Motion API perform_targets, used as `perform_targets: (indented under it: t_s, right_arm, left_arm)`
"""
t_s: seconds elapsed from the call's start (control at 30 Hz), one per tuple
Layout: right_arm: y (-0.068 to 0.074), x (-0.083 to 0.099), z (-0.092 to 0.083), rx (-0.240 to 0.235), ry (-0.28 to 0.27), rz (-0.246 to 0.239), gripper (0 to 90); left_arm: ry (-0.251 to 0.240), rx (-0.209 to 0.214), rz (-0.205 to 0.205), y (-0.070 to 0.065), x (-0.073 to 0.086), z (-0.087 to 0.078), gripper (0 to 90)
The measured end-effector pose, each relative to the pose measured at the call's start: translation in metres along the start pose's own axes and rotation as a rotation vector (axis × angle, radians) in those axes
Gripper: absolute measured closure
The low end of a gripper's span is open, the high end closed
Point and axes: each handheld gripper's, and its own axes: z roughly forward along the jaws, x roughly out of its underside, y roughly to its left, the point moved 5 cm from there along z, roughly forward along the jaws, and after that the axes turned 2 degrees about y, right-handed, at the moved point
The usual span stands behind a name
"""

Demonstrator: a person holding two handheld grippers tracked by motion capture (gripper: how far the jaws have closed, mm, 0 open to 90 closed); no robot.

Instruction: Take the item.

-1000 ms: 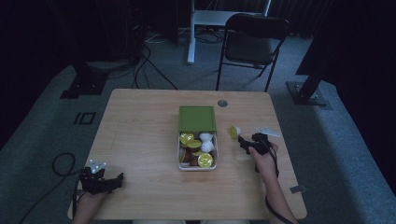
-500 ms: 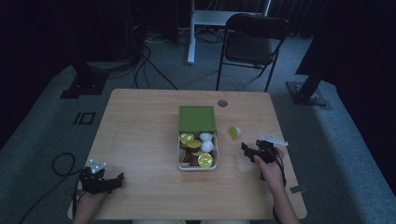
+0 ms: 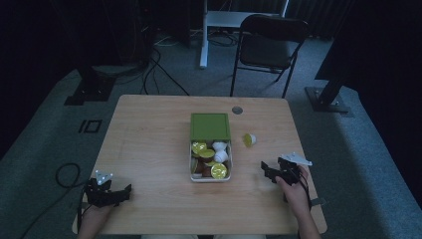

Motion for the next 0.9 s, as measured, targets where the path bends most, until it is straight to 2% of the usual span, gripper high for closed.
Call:
perform_targets:
  t_s: [0.13, 0.17, 0.3, 0.47, 0.57, 0.63, 0.9]
  right_arm:
    - [-0.002, 0.003, -0.007, 0.015, -0.013, -0.001, 21.0]
    - [-0.005, 0.006, -0.012, 0.026, -0.026, 0.023, 20.9]
    - [-0.011, 0.013, -0.017, 0.038, -0.004, 0.024, 20.9]
    - [-0.016, 0.021, -0.02, 0.046, 0.029, 0.001, 19.6]
    - [-0.017, 0.024, -0.022, 0.042, 0.032, 0.015, 16.6]
    - [-0.019, 0.026, -0.024, 0.052, 0.051, 0.004, 13.7]
    - [-0.025, 0.037, -0.028, 0.061, 0.099, -0.014, 13.6]
  left_arm:
    - [0.0, -0.001, 0.001, 0.0, 0.0, 0.0, 1.0]
    - [0.0, 0.0, 0.001, 0.0, 0.0, 0.0, 1.0]
    - [0.0, 0.0, 0.002, 0.0, 0.0, 0.0, 1.0]
    - [0.0, 0.0, 0.002, 0.0, 0.0, 0.0, 1.0]
    - [0.0, -0.001, 0.002, 0.0, 0.0, 0.0, 1.0]
    - [0.0, 0.0, 0.002, 0.0, 0.0, 0.0, 1.0]
    - [0.0, 0.0, 0.002, 0.0, 0.0, 0.0, 1.0]
